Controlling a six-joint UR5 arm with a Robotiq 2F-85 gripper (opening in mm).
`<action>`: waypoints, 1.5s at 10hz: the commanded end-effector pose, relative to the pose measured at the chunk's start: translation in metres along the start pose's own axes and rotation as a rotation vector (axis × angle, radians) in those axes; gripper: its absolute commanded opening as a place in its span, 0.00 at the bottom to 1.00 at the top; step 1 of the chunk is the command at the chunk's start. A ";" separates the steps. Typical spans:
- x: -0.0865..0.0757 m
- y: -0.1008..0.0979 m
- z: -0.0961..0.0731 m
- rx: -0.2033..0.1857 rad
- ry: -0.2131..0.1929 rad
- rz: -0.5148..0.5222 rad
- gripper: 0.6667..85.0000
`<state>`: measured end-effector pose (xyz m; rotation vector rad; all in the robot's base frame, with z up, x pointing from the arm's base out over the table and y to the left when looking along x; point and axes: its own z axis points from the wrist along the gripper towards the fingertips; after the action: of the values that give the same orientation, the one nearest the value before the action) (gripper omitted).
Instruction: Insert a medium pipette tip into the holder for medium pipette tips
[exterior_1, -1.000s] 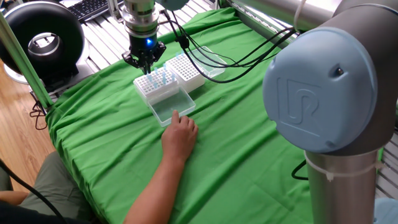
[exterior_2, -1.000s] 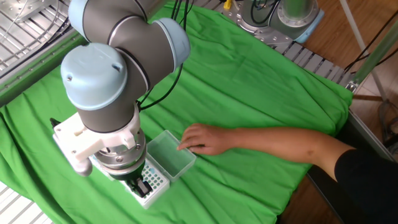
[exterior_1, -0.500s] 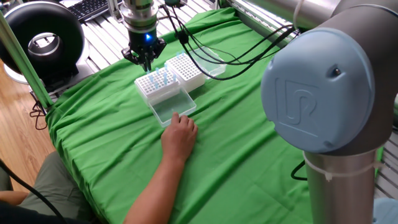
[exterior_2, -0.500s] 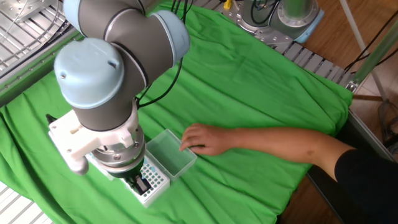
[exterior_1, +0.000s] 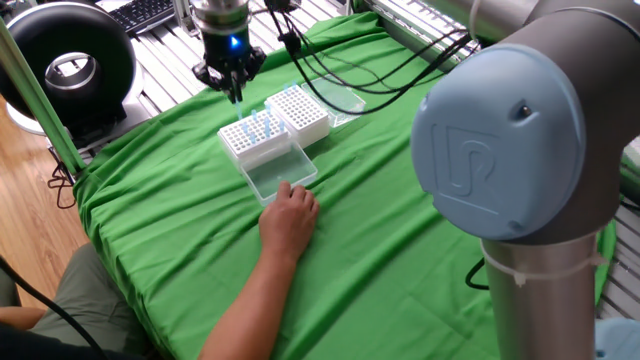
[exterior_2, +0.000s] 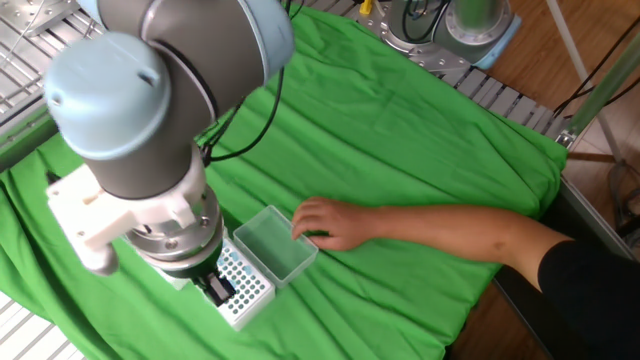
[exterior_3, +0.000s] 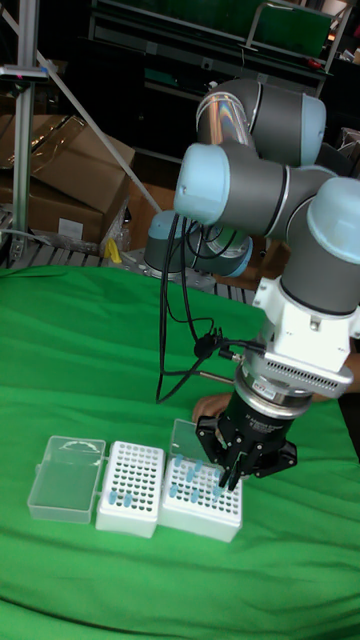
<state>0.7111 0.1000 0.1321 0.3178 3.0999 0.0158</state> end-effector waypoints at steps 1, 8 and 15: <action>0.004 0.002 -0.031 -0.011 0.034 -0.001 0.00; -0.037 -0.076 -0.054 0.080 -0.006 -0.206 0.00; -0.048 -0.099 -0.022 0.025 -0.069 -0.180 0.00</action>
<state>0.7373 -0.0048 0.1606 0.0235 3.0641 -0.0732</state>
